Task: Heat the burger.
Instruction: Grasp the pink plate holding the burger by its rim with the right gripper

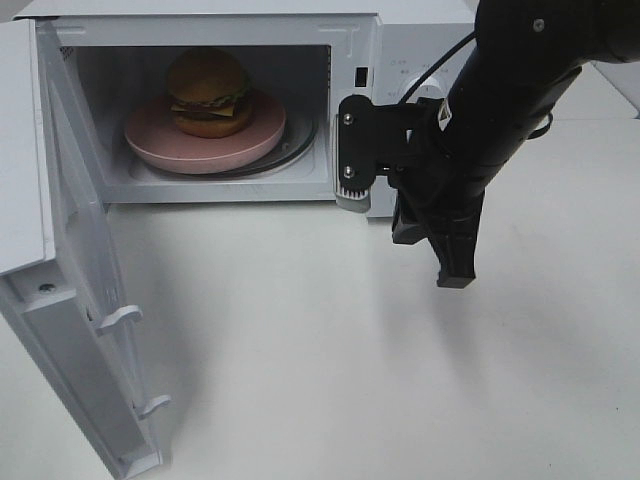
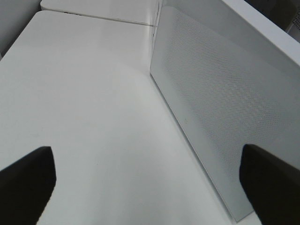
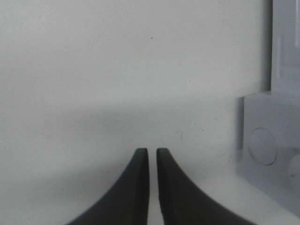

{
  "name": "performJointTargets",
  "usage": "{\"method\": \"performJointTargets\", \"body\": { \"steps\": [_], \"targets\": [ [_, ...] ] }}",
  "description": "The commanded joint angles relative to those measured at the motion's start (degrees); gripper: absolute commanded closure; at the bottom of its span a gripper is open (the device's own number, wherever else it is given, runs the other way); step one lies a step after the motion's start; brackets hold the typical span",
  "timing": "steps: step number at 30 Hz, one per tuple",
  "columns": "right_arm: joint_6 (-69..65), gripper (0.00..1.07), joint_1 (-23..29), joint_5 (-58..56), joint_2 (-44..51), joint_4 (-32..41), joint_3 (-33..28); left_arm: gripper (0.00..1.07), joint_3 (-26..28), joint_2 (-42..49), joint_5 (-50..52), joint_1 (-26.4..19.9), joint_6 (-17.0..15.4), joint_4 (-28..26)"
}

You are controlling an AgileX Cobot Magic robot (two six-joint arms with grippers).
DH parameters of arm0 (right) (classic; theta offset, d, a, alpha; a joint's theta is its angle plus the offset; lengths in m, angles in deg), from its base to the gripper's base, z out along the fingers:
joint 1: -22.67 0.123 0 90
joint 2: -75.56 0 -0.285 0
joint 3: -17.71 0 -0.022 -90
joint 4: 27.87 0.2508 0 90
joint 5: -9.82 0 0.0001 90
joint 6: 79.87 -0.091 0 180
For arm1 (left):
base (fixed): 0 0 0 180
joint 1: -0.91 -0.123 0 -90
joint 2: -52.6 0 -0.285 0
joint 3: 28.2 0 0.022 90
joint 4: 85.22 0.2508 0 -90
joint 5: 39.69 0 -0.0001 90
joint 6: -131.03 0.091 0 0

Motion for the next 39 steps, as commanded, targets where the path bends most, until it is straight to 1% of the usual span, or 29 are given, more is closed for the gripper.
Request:
{"method": "performJointTargets", "body": {
  "steps": [1, 3, 5, 6, 7, 8, 11, 12, 13, 14, 15, 16, 17, 18, 19, 20, 21, 22, 23, 24, 30, 33, 35, 39],
  "targets": [
    [13.06, 0.97, -0.06, 2.35, 0.40, 0.06, 0.40, 0.07, -0.17, 0.23, 0.06, -0.29, 0.06, -0.17],
    [14.73, 0.96, -0.06, 3.21, 0.40, 0.00, 0.40, 0.07, -0.17, 0.23, 0.06, -0.29, 0.06, -0.17],
    [19.82, 0.93, -0.06, 6.07, 0.40, -0.46, 0.40, 0.07, -0.17, 0.23, 0.06, -0.29, 0.06, -0.17],
    [19.82, 0.93, -0.06, 6.07, 0.40, -0.46, 0.40, 0.07, -0.17, 0.23, 0.06, -0.29, 0.06, -0.17],
    [20.45, 0.92, -0.06, 6.65, 0.40, -1.03, 0.40, 0.07, -0.17, 0.23, 0.06, -0.29, 0.06, -0.17],
    [21.43, 0.87, 0.40, 7.68, 0.40, -2.64, 0.40, 0.07, -0.17, 0.23, 0.06, -0.29, 0.06, -0.17],
    [21.54, 0.84, 0.80, 8.08, 0.34, -3.67, 0.40, 0.07, -0.17, 0.23, 0.06, -0.29, 0.06, -0.17],
    [21.49, 0.77, 1.49, 10.03, 0.34, -5.67, 0.40, 0.07, -0.17, 0.23, 0.06, -0.29, 0.06, -0.17],
    [21.49, 0.77, 1.49, 10.03, 0.34, -5.67, 0.40, 0.07, -0.17, 0.23, 0.06, -0.29, 0.06, -0.17],
    [20.86, 0.66, 2.06, 12.61, 0.29, -5.84, 0.40, 0.07, -0.17, 0.23, 0.06, -0.29, 0.06, -0.17],
    [20.40, 0.62, 2.35, 13.35, 0.29, -5.73, 0.40, 0.07, -0.17, 0.23, 0.06, -0.29, 0.06, -0.17],
    [18.56, 0.50, 2.86, 14.55, 0.29, -5.79, 0.40, 0.07, -0.17, 0.23, 0.06, -0.29, 0.06, -0.17],
    [18.56, 0.50, 2.86, 14.55, 0.29, -5.79, 0.40, 0.07, -0.17, 0.23, 0.06, -0.29, 0.06, -0.17],
    [17.88, 0.44, 3.15, 15.18, 0.23, -5.79, 0.40, 0.07, -0.17, 0.23, 0.06, -0.29, 0.06, -0.17],
    [16.10, 0.33, 3.38, 16.39, 0.23, -5.79, 0.40, 0.07, -0.17, 0.23, 0.06, -0.29, 0.06, -0.17],
    [16.10, 0.33, 3.38, 16.39, 0.23, -5.79, 0.40, 0.07, -0.17, 0.23, 0.06, -0.29, 0.06, -0.17],
    [15.41, 0.28, 3.61, 16.96, 0.17, -5.79, 0.52, 0.07, -0.17, 0.23, 0.06, -0.29, 0.06, -0.17],
    [15.41, 0.28, 3.61, 16.96, 0.17, -5.79, 0.52, 0.07, -0.17, 0.23, 0.06, -0.29, 0.06, -0.17],
    [13.98, 0.20, 3.95, 16.96, -0.34, -5.90, 1.43, 0.07, -0.17, 0.23, 0.06, -0.29, 0.06, -0.17],
    [12.66, 0.17, 3.95, 16.96, -1.15, -6.02, 2.64, 0.07, -0.17, 0.23, 0.06, -0.29, 0.06, -0.17],
    [10.94, 0.17, 3.95, 16.62, -4.30, -6.07, 6.02, 0.07, -0.17, 0.23, 0.06, -0.29, 0.06, -0.17],
    [10.94, 0.18, 4.30, 16.62, -4.93, -6.07, 6.42, 0.07, -0.17, 0.23, 0.06, -0.29, 0.06, -0.17],
    [10.94, 0.19, 5.27, 16.73, -7.33, -7.16, 7.96, 0.07, -0.17, 0.23, 0.06, -0.29, 0.06, -0.17],
    [10.89, 0.20, 5.27, 16.79, -9.34, -7.22, 9.74, 0.07, -0.17, 0.23, 0.06, -0.29, 0.11, -0.17]
  ]
}}
